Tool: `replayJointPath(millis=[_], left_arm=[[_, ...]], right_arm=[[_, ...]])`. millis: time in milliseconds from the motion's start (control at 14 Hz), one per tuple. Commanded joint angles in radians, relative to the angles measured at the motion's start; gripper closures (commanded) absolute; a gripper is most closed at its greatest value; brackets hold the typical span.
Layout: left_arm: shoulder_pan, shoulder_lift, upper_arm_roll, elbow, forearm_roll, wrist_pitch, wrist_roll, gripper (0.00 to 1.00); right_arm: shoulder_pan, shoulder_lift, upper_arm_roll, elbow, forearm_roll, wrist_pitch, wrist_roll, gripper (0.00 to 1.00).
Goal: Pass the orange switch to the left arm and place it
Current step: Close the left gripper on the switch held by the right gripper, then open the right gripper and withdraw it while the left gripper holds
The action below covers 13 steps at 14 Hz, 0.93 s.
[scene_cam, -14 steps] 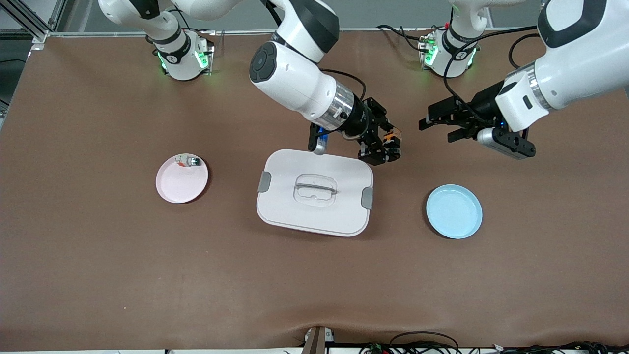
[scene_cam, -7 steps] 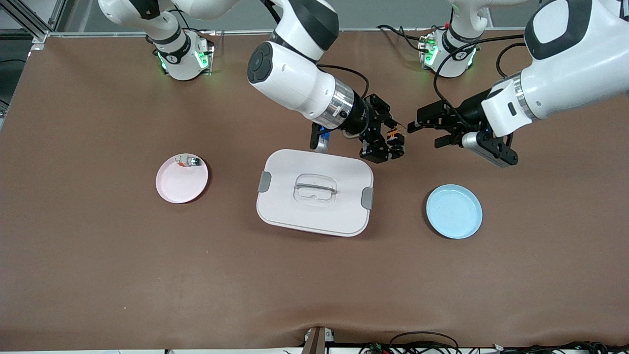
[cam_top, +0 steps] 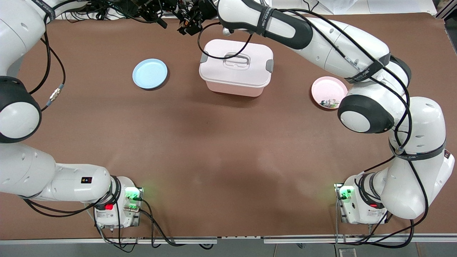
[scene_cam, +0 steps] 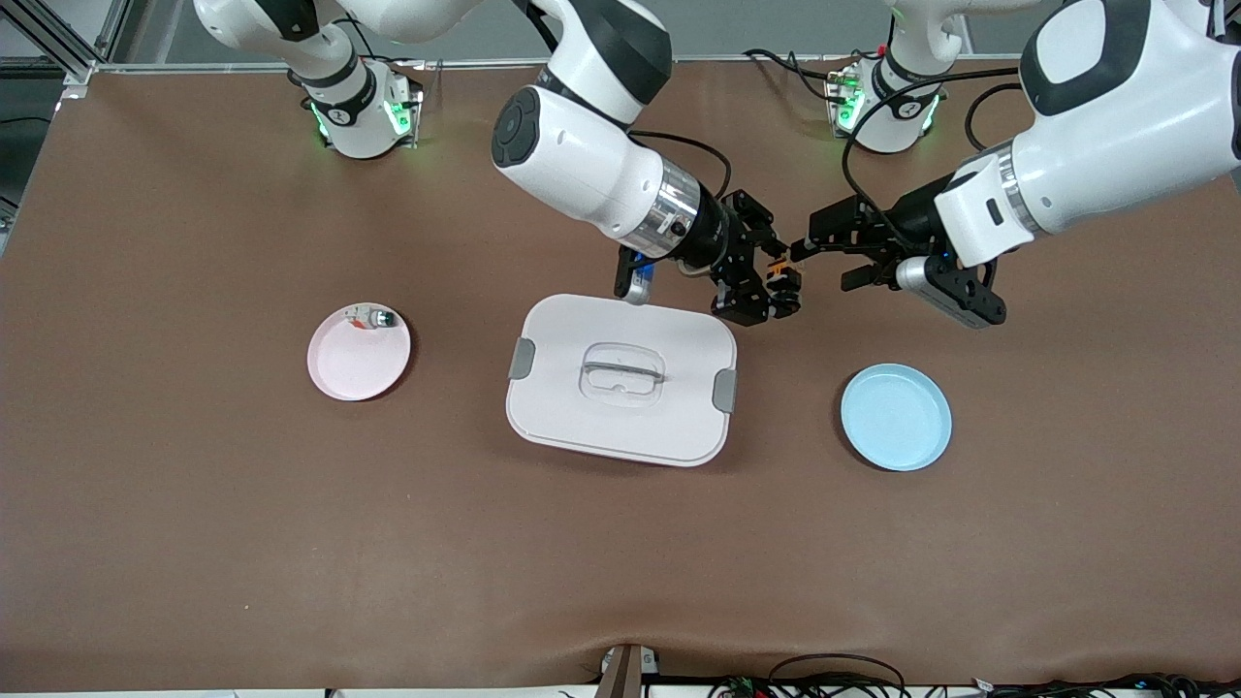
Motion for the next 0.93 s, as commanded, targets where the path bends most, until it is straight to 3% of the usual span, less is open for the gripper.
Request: replayJointPath(millis=[0,498,712,854], left_arm=[[-0.006,0.001,-0.006,-0.004,-0.021,0.031,0.015,0.12],[-0.032,0.026,-0.006,-0.004,-0.021,0.068,0.000,0.17],[-0.033,0.027,-0.008,-0.004,-0.021,0.068,-0.005,0.25],[-0.033,0.030,-0.009,-0.004,-0.021,0.065,-0.007,0.38]], right_arm=[[-0.001,0.022,0.008,0.041,0.017,0.005,0.015,1.00],[0.001,0.024,0.009,0.049,0.017,0.011,0.014,1.00],[0.001,0.024,0.009,0.049,0.017,0.042,0.018,1.00],[0.001,0.024,0.009,0.049,0.017,0.042,0.018,1.00]])
